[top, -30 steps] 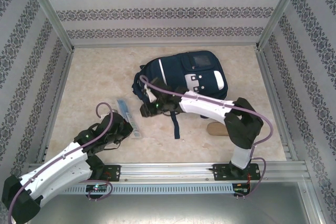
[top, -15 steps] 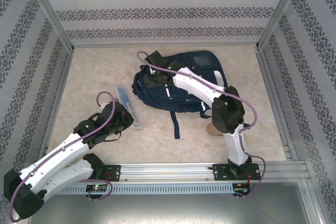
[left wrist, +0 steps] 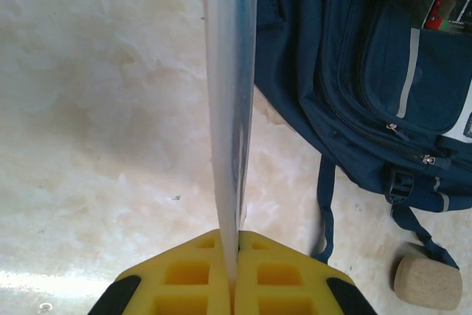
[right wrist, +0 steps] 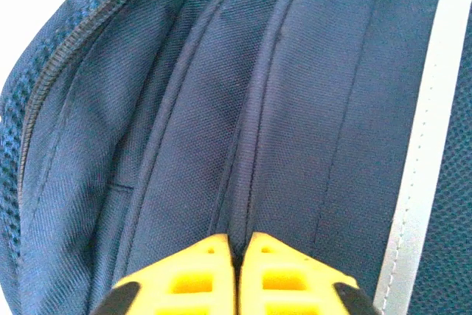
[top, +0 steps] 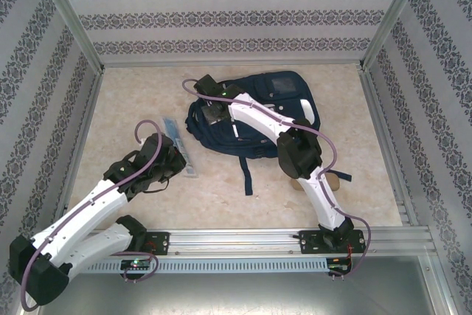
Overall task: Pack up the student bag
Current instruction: Open the student bag at the top-center of the table, then place the personal item in the student bag.
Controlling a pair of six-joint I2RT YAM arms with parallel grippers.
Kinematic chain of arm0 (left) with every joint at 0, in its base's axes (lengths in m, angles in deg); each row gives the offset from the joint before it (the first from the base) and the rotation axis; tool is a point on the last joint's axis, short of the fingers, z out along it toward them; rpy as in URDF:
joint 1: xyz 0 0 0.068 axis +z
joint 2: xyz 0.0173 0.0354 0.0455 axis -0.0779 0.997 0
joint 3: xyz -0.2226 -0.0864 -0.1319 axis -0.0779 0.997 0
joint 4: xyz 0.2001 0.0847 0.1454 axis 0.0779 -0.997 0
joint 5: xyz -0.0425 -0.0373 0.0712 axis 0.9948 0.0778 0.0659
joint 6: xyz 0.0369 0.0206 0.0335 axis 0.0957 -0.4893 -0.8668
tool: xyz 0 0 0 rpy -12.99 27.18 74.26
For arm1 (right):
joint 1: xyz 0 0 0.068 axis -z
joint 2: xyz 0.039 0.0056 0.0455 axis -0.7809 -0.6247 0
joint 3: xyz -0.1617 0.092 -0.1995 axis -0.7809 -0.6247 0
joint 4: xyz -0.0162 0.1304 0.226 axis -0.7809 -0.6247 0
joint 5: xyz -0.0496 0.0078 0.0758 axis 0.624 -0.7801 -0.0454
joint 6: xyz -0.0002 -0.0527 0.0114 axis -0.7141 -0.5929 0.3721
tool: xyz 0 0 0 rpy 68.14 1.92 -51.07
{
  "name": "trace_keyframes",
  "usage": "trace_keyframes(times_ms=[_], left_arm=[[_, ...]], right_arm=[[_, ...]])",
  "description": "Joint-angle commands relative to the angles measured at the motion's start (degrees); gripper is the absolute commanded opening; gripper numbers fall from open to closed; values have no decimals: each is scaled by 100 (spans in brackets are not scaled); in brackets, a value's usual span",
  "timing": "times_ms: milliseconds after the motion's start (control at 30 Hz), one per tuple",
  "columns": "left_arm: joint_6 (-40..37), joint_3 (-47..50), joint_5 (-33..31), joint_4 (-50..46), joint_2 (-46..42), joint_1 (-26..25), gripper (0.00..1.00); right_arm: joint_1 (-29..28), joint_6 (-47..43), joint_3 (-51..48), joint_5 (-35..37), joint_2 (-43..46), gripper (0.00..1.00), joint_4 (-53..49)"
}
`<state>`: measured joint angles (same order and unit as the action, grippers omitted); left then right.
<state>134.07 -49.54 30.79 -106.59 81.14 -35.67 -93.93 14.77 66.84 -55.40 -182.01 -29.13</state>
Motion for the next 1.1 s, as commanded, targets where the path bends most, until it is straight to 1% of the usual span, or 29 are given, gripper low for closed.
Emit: trace_keyframes(times_ms=[0, 333, 433, 567, 700, 800, 900, 967, 1067], left_arm=[[-344, -298, 282, 225, 207, 233, 0], [-805, -958, 920, 931, 1274, 772, 0], [-976, -1181, 1094, 1209, 1626, 906, 0], [-1125, -1486, 1402, 1822, 2233, 983, 0], [-1177, -1992, 1689, 2325, 3052, 990, 0], [-1226, -2360, 1696, 2430, 3591, 991, 0], [-1372, -2708, 1711, 2290, 4023, 986, 0], [-1360, -2834, 1884, 2403, 4229, 992, 0], [-1141, -2928, 2209, 2814, 4487, 963, 0]], right_arm=[[40, -143, -138, 215, 446, 0, -109], [342, -250, -247, -282, 1806, 0, -40], [560, -156, -350, -758, 2168, 0, 13], [962, 45, -632, -1883, 2606, 0, 294], [1155, 102, -690, -2359, 2834, 0, 326], [1199, 119, -751, -2465, 2950, 0, 364], [1231, 157, -813, -2500, 3005, 0, 379], [1259, 197, -853, -2560, 3020, 0, 386], [1326, 311, -949, -2724, 3048, 0, 492]])
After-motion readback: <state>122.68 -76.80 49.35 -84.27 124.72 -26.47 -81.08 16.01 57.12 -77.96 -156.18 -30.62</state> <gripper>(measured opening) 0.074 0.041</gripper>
